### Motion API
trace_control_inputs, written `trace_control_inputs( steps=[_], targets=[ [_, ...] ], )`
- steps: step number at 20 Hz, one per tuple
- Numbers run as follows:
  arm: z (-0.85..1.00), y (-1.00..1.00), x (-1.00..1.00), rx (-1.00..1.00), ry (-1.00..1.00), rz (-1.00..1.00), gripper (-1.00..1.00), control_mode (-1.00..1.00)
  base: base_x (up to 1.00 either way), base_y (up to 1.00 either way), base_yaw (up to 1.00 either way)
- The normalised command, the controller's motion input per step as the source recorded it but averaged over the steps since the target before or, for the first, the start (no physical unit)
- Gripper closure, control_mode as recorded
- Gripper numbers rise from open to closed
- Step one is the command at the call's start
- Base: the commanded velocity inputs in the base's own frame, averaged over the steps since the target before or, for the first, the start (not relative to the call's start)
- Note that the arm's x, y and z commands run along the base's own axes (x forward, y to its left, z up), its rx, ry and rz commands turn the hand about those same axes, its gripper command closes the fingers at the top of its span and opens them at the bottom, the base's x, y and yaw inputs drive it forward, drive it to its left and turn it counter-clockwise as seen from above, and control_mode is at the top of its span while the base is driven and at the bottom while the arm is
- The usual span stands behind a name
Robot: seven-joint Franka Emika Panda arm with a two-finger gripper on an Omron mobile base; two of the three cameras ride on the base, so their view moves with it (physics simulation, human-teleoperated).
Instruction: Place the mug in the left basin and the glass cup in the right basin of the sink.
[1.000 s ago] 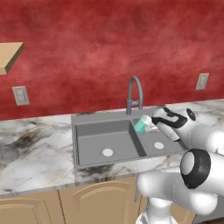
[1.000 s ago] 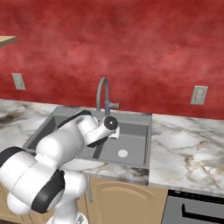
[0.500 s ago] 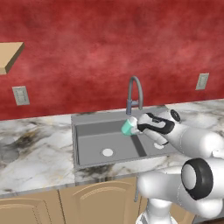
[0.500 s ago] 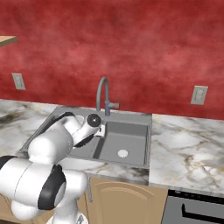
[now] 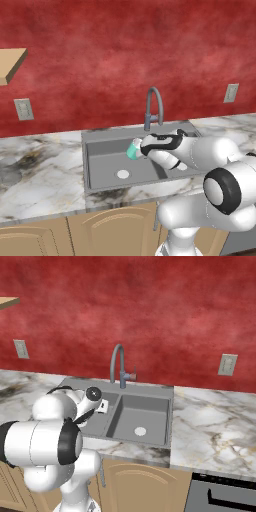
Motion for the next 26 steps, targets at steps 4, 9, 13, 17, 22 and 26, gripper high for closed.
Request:
trace_control_inputs(
  steps=[4, 9, 13, 17, 22, 26],
  targets=[
    [-0.30, 0.43, 0.14, 0.00, 0.06, 0.00, 1.00, -1.00, 0.00, 0.00, 0.00],
    [-0.30, 0.41, 0.09, -0.04, 0.06, 0.00, 1.00, -1.00, 0.00, 0.00, 0.00],
    [-0.32, 0.31, 0.09, -0.05, 0.07, -0.03, 1.00, -1.00, 0.00, 0.00, 0.00],
    [-0.24, 0.20, 0.16, -0.06, 0.04, -0.03, 1.00, -1.00, 0.00, 0.00, 0.00],
    [-0.20, 0.12, 0.28, -0.02, 0.00, -0.01, 1.00, -1.00, 0.00, 0.00, 0.00],
    [-0.16, 0.09, 0.34, -0.01, 0.00, -0.02, 1.00, -1.00, 0.00, 0.00, 0.00]
  ],
)
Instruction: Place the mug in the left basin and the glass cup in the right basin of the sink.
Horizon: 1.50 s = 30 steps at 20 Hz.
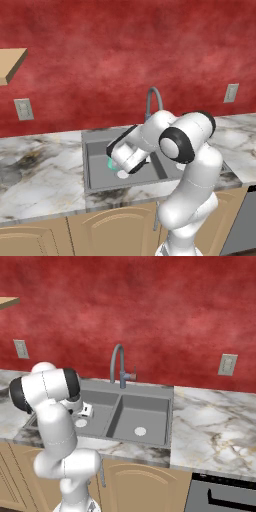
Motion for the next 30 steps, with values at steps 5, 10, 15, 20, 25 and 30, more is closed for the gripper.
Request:
trace_control_inputs(
  steps=[5, 10, 15, 20, 25, 30],
  targets=[
    [-0.27, 0.07, 0.38, 0.00, 0.00, -0.02, 1.00, -1.00, 0.00, 0.00, 0.00],
    [-0.44, 0.09, 0.29, -0.03, 0.02, -0.02, 1.00, -1.00, 0.00, 0.00, 0.00],
    [-0.44, 0.11, 0.22, -0.04, 0.01, -0.02, 1.00, -1.00, 0.00, 0.00, 0.00],
    [-0.33, 0.10, 0.14, -0.03, 0.00, -0.01, 1.00, -1.00, 0.00, 0.00, 0.00],
    [-0.37, 0.08, 0.10, 0.00, 0.00, 0.00, 1.00, -1.00, 0.00, 0.00, 0.00],
    [-0.09, 0.10, 0.04, 0.00, 0.00, 0.00, -1.00, -1.00, 0.00, 0.00, 0.00]
  ],
)
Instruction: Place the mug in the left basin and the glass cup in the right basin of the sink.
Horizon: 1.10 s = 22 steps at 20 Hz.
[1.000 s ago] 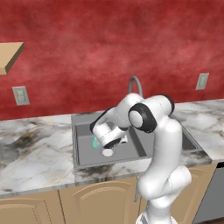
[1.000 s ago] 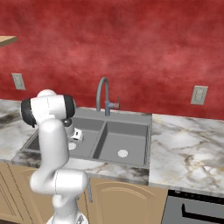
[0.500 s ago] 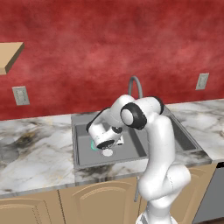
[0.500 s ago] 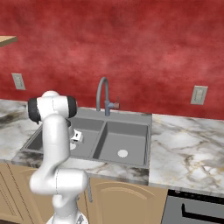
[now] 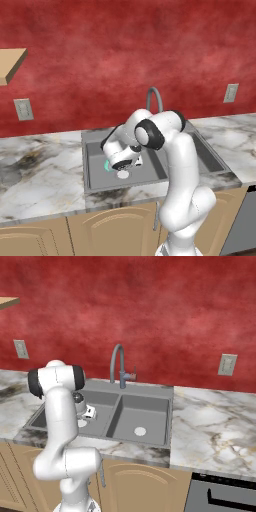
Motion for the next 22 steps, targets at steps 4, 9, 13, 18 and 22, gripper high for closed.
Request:
trace_control_inputs(
  steps=[4, 9, 13, 18, 22],
  targets=[
    [0.18, 0.20, 0.00, 0.01, 0.00, 0.00, -1.00, -1.00, 0.00, 0.00, 0.00],
    [0.28, 0.28, 0.00, 0.01, 0.00, 0.02, -1.00, -1.00, 0.00, 0.00, 0.00],
    [0.38, 0.26, 0.00, 0.00, 0.00, 0.04, -1.00, -1.00, 0.00, 0.00, 0.00],
    [0.36, 0.21, -0.15, 0.01, 0.00, 0.07, -1.00, -1.00, 0.00, 0.00, 0.00],
    [0.33, 0.03, -0.26, 0.02, 0.00, 0.10, -1.00, -1.00, 0.00, 0.00, 0.00]
  ],
)
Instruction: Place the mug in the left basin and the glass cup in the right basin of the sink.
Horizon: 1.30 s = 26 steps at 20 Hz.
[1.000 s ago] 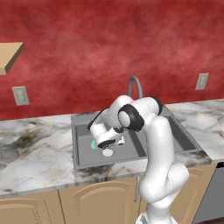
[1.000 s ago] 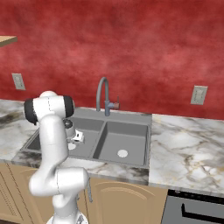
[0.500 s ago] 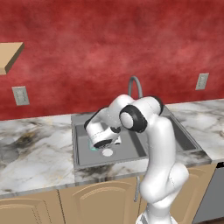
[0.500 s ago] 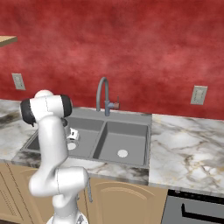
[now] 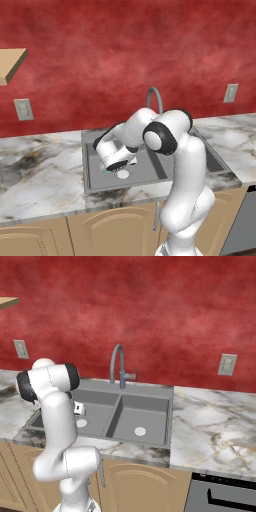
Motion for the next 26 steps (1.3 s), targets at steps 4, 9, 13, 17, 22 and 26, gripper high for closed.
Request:
trace_control_inputs(
  steps=[4, 9, 13, 17, 22, 26],
  targets=[
    [0.33, 0.00, -0.30, 0.01, 0.00, 0.08, -1.00, -1.00, 0.00, 0.00, 0.00],
    [0.47, -0.13, -0.27, 0.00, 0.00, 0.03, -1.00, -1.00, 0.00, 0.00, 0.00],
    [0.61, -0.14, -0.14, 0.00, -0.01, 0.01, -1.00, -1.00, 0.00, 0.00, 0.00],
    [0.76, -0.04, -0.06, 0.00, -0.03, 0.00, -1.00, -1.00, 0.00, 0.00, 0.00],
    [0.80, -0.02, -0.01, 0.08, -0.01, 0.00, -1.00, -1.00, 0.00, 0.00, 0.00],
    [0.79, 0.00, 0.00, 0.14, -0.01, 0.00, -1.00, -1.00, 0.00, 0.00, 0.00]
  ],
)
